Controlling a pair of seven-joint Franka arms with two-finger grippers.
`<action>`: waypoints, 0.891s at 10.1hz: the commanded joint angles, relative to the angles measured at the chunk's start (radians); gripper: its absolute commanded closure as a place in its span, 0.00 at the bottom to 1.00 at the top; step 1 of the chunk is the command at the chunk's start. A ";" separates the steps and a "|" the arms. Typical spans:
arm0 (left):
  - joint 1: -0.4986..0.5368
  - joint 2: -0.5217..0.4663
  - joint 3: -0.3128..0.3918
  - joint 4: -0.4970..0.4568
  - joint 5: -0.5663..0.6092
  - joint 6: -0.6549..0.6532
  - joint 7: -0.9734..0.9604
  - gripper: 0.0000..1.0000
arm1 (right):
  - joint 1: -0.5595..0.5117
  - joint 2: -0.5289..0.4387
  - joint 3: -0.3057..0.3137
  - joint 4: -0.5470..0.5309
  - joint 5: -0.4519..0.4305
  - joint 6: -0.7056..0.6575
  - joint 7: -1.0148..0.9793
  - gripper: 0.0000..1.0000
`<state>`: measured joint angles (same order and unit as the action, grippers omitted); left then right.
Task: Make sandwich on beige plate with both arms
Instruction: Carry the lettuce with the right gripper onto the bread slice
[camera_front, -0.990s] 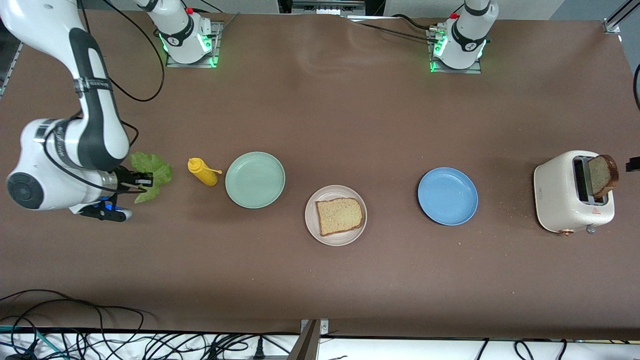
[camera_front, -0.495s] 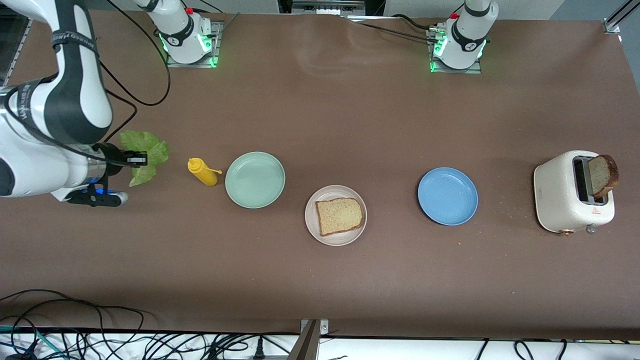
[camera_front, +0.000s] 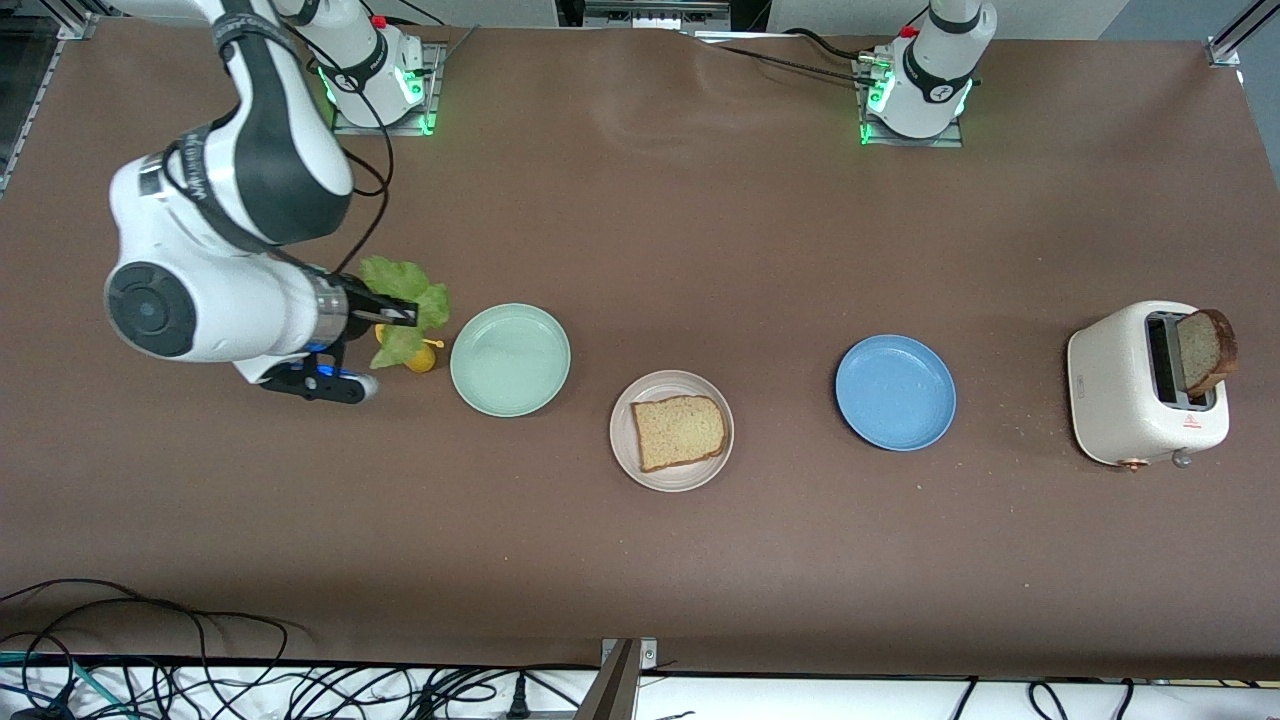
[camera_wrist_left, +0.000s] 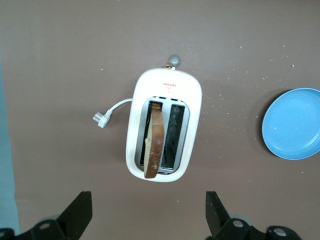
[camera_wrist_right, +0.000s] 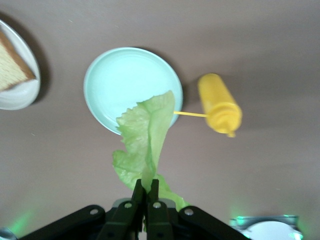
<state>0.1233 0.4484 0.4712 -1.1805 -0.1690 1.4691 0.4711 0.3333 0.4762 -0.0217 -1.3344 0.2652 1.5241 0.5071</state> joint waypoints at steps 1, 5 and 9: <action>0.013 -0.007 -0.003 0.005 -0.030 -0.012 0.018 0.00 | 0.070 0.039 -0.004 0.024 0.090 0.139 0.143 1.00; 0.007 -0.007 -0.009 0.001 -0.026 -0.012 0.018 0.00 | 0.186 0.114 0.000 0.021 0.262 0.543 0.398 1.00; 0.004 -0.007 -0.011 0.001 -0.026 -0.012 0.018 0.00 | 0.263 0.261 0.002 0.020 0.471 0.861 0.398 1.00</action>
<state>0.1267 0.4496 0.4583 -1.1814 -0.1707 1.4688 0.4724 0.5673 0.6826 -0.0148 -1.3370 0.6662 2.3018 0.8935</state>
